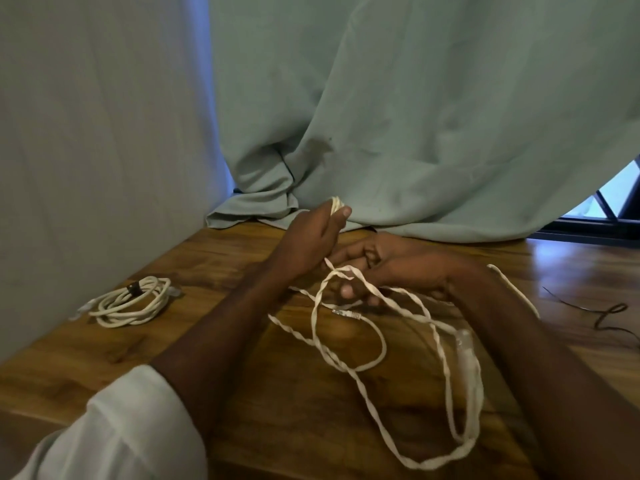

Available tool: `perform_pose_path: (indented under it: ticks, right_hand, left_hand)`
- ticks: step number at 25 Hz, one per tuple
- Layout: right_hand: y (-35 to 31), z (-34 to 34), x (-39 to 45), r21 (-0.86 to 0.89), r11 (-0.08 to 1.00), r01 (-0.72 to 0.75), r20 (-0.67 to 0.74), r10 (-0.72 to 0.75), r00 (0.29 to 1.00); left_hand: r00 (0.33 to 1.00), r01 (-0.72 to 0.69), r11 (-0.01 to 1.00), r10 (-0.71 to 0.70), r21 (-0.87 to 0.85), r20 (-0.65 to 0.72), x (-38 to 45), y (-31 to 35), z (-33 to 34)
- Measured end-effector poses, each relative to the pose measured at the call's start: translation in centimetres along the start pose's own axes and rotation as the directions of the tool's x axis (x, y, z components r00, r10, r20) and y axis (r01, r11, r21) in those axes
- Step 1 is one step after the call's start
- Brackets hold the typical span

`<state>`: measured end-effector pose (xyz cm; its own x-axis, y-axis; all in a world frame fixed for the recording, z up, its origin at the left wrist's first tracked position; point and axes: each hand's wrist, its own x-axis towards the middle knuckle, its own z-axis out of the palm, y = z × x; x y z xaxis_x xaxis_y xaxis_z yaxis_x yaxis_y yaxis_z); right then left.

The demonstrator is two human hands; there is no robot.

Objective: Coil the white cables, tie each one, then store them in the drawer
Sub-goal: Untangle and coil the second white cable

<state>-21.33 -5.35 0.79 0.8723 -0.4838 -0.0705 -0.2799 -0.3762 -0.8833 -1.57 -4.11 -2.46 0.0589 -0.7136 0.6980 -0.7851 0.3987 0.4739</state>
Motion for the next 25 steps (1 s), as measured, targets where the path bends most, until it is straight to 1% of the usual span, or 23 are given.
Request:
perform_pose_path:
  ticks: [1,2,4,6,7,9,11,12,13,15,16,19,21,22,23,25]
  right_hand:
    - [-0.1,-0.5,-0.5,0.066,0.998,0.013,0.013,-0.014,1.0]
    - [-0.3,-1.1,-1.2,0.14,0.989,0.04,-0.021,-0.037,0.999]
    - [-0.8,-2.0,-2.0,0.265,0.951,0.159,-0.169,-0.117,0.979]
    - [-0.5,-2.7,-1.8,0.326,0.905,0.273,-0.327,-0.163,0.931]
    - [-0.2,-2.9,-1.4,0.341,0.888,0.308,-0.406,-0.156,0.9]
    - [0.8,-3.1,-0.3,0.385,0.857,0.343,-0.537,-0.094,0.838]
    - [1.7,-3.3,0.5,0.443,0.825,0.35,-0.606,-0.012,0.796]
    - [2.0,-3.4,0.7,0.483,0.801,0.353,-0.613,0.021,0.79]
    - [2.3,-3.5,0.8,0.528,0.77,0.358,-0.6,0.04,0.799]
    - [2.7,-3.6,0.9,0.599,0.719,0.352,-0.541,0.04,0.84]
    - [2.7,-3.4,1.1,0.597,0.727,0.339,-0.522,0.031,0.853]
    - [2.4,-1.6,2.0,0.444,0.85,0.285,-0.531,-0.006,0.847]
    - [2.0,-0.1,2.6,0.355,0.9,0.252,-0.542,-0.021,0.84]
    - [1.7,0.3,2.7,0.336,0.908,0.249,-0.554,-0.024,0.832]
    - [1.5,0.5,2.8,0.35,0.902,0.252,-0.562,-0.013,0.827]
    - [1.3,0.4,2.9,0.452,0.856,0.25,-0.55,0.048,0.833]
  left_hand:
    - [1.0,-0.001,1.0,0.002,-0.003,0.014,0.1,-0.4,-0.2]
    - [0.999,0.02,0.999,-0.019,-0.04,0.034,0.2,-0.8,-0.4]
    - [0.991,0.128,0.969,-0.115,-0.211,0.072,0.0,-0.7,-0.7]
    - [0.962,0.27,0.858,-0.221,-0.437,0.159,-0.2,0.3,-0.9]
    - [0.946,0.319,0.795,-0.24,-0.516,0.216,-0.1,0.7,-1.0]
    - [0.928,0.358,0.702,-0.195,-0.616,0.317,0.2,1.2,-1.1]
    - [0.898,0.401,0.585,-0.097,-0.705,0.43,0.4,1.5,-1.3]
    - [0.881,0.427,0.526,-0.055,-0.736,0.471,0.4,1.8,-1.5]
    - [0.871,0.443,0.47,-0.022,-0.764,0.491,0.4,2.0,-1.7]
    - [0.875,0.453,0.351,0.001,-0.82,0.484,0.4,2.6,-2.1]
    - [0.885,0.447,0.286,-0.004,-0.848,0.465,0.5,2.7,-2.2]
    - [0.919,0.394,0.126,-0.08,-0.911,0.386,0.9,2.4,-2.6]
    - [0.923,0.373,0.05,-0.122,-0.926,0.365,0.9,2.1,-2.7]
    - [0.92,0.375,0.018,-0.127,-0.927,0.37,0.9,2.0,-2.7]
    - [0.916,0.383,-0.002,-0.13,-0.924,0.38,0.8,1.9,-2.7]
    - [0.902,0.414,0.004,-0.136,-0.91,0.41,0.7,2.2,-2.4]
